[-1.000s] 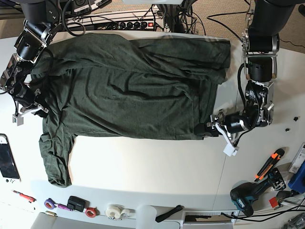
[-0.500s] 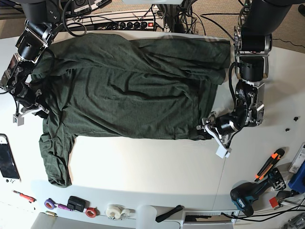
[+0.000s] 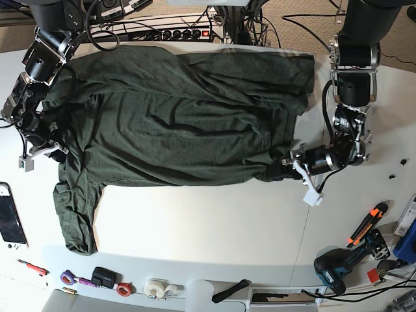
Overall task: Layout the t-shirt on the table in an organized manner, then fold the t-shirt properly
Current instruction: 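Move the left gripper to the shirt's hem and grasp it, then fold the hem with the left gripper over toward the collar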
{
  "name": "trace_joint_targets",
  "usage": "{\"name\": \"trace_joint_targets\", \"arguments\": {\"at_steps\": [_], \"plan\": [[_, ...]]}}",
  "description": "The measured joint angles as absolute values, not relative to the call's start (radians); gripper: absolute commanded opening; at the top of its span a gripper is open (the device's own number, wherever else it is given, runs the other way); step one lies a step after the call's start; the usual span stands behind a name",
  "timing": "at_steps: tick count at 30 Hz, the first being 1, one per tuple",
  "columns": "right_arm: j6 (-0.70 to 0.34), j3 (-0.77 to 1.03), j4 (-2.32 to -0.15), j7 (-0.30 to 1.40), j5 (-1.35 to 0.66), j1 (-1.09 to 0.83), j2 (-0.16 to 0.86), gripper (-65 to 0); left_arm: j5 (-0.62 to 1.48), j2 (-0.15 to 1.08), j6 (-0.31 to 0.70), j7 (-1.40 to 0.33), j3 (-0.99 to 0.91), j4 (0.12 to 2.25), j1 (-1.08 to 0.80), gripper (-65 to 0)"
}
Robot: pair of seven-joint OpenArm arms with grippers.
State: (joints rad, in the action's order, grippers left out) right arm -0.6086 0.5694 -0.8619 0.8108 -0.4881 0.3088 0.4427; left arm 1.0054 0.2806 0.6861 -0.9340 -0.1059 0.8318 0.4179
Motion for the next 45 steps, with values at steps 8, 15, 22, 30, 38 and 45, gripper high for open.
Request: {"name": "trace_joint_targets", "arguments": {"at_steps": [8,15,22,30,38,45], "plan": [[-0.693,0.764,-0.89,0.939,-0.629,0.294,0.429,-65.0,1.242,0.305,0.686,-1.094,-0.105,0.832,0.413,-65.0],[-0.69,0.937,-0.926,1.037,-0.818,0.223,0.44,-65.0,1.457,0.308,0.693,-1.287,-0.105,0.837,0.413,-65.0],[-0.689,0.935,-0.926,1.04,-0.87,0.16,0.43,-65.0,1.451,0.308,0.693,-1.377,-0.11,0.853,0.411,-65.0],[-0.689,0.935,-0.926,1.039,-0.921,0.169,0.432,-65.0,1.451,0.308,0.693,-1.377,-0.112,0.984,0.413,-65.0],[-0.69,0.934,-0.926,1.042,-0.925,0.188,0.432,-65.0,1.451,0.308,0.693,-1.38,-0.112,1.211,0.413,-65.0],[-0.69,0.934,-0.926,1.11,-1.007,0.183,0.435,-65.0,1.451,0.308,0.693,-1.387,-0.112,1.384,0.413,-65.0]]}}
